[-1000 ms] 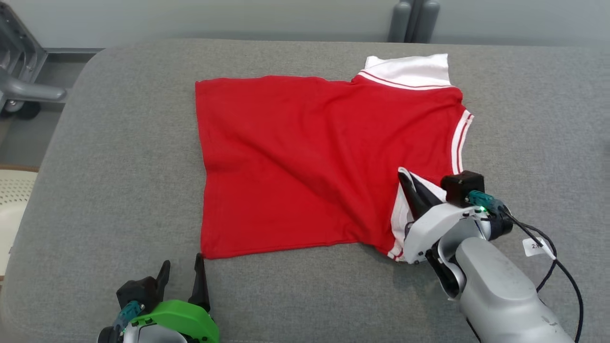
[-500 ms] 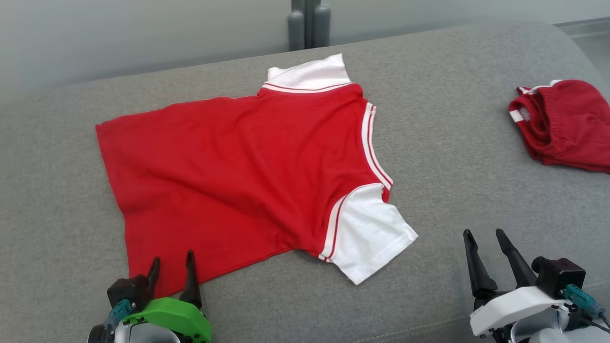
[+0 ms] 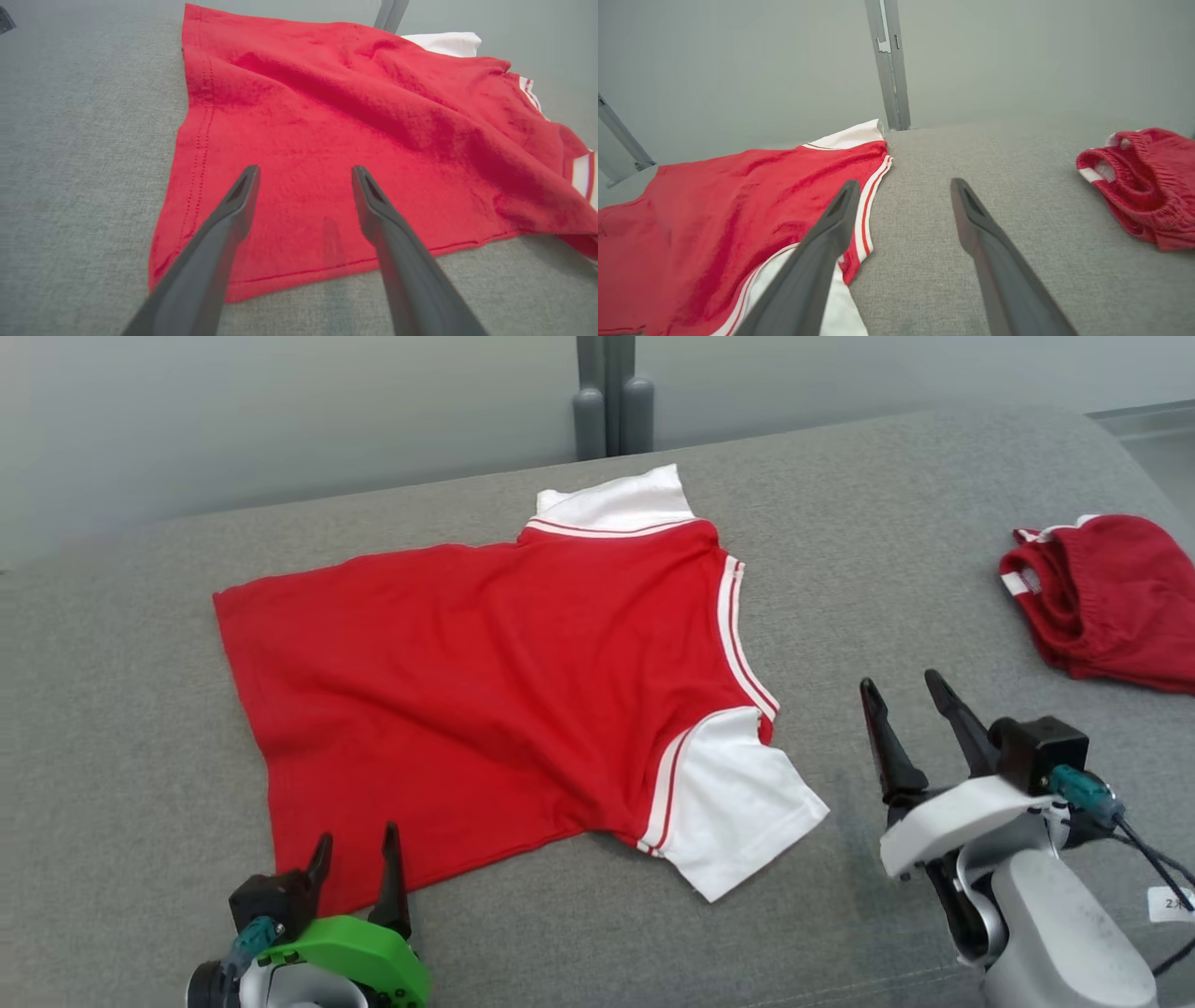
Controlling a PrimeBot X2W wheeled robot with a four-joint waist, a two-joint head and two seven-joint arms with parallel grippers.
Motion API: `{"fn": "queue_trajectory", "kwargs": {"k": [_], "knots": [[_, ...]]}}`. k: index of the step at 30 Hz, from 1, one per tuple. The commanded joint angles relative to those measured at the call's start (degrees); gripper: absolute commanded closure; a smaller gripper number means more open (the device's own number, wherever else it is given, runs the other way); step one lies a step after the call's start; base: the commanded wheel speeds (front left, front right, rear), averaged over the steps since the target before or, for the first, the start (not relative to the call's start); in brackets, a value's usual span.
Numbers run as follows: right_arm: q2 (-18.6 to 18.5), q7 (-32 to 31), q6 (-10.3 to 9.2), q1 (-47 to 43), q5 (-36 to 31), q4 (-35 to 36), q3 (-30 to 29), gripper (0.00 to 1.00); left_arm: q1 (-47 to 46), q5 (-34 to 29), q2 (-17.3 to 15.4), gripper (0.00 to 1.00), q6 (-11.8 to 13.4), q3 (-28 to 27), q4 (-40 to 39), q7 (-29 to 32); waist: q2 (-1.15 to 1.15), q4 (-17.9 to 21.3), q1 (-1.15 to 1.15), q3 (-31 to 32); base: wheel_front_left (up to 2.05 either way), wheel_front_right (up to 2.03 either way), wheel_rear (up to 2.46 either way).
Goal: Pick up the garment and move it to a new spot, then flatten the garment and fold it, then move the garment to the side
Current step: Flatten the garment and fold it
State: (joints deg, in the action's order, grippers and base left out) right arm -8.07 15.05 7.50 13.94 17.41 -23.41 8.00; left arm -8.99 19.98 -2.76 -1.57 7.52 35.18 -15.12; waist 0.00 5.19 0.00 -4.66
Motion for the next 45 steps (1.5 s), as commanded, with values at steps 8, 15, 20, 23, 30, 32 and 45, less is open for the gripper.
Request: {"fn": "queue_trajectory", "kwargs": {"k": [8,15,20,23,30,32,45], "knots": [[-3.1,0.2,-0.03,12.1,-1.3,-9.5,0.5,0.0,-2.8,1.0,-0.2,0.0,0.1,2.2,-3.4,0.0,0.0,-13.5,0.0,-7.1,0.0,0.0,0.0],[-6.0,0.1,-0.04,21.9,0.1,-22.5,1.5,0.0,-4.6,2.3,-0.2,0.0,0.8,5.2,-6.4,0.0,0.0,-19.5,0.0,-12.7,0.0,0.0,0.0],[-7.2,-1.5,-0.05,27.2,-0.1,-30.1,2.6,0.0,-5.2,2.7,-0.2,0.0,1.2,6.2,-7.4,0.0,0.0,-21.2,0.0,-15.6,0.0,0.0,0.0],[-7.7,-1.8,-0.05,29.8,0.1,-33.7,2.7,0.0,-5.9,3.0,-0.2,0.0,1.4,7.1,-8.0,0.0,0.0,-21.9,0.0,-17.2,0.0,0.0,0.0],[-10.0,-3.2,-0.06,35.2,-1.9,-39.9,4.5,1.0,-7.5,3.9,-0.2,0.0,1.9,8.5,-9.5,0.0,0.0,-23.6,0.0,-20.8,0.0,0.0,0.0],[-11.8,-2.7,-0.08,37.6,-2.8,-40.8,4.4,1.0,-7.8,4.0,-0.2,0.0,2.1,8.9,-9.9,0.0,0.0,-24.2,0.0,-21.8,0.0,0.0,0.0],[-21.9,-0.8,-0.08,51.5,-13.8,-46.5,-0.3,1.0,-8.5,5.5,-0.2,0.0,2.7,13.4,-11.1,0.0,0.0,-28.9,0.0,-23.2,0.0,0.0,0.0]]}}
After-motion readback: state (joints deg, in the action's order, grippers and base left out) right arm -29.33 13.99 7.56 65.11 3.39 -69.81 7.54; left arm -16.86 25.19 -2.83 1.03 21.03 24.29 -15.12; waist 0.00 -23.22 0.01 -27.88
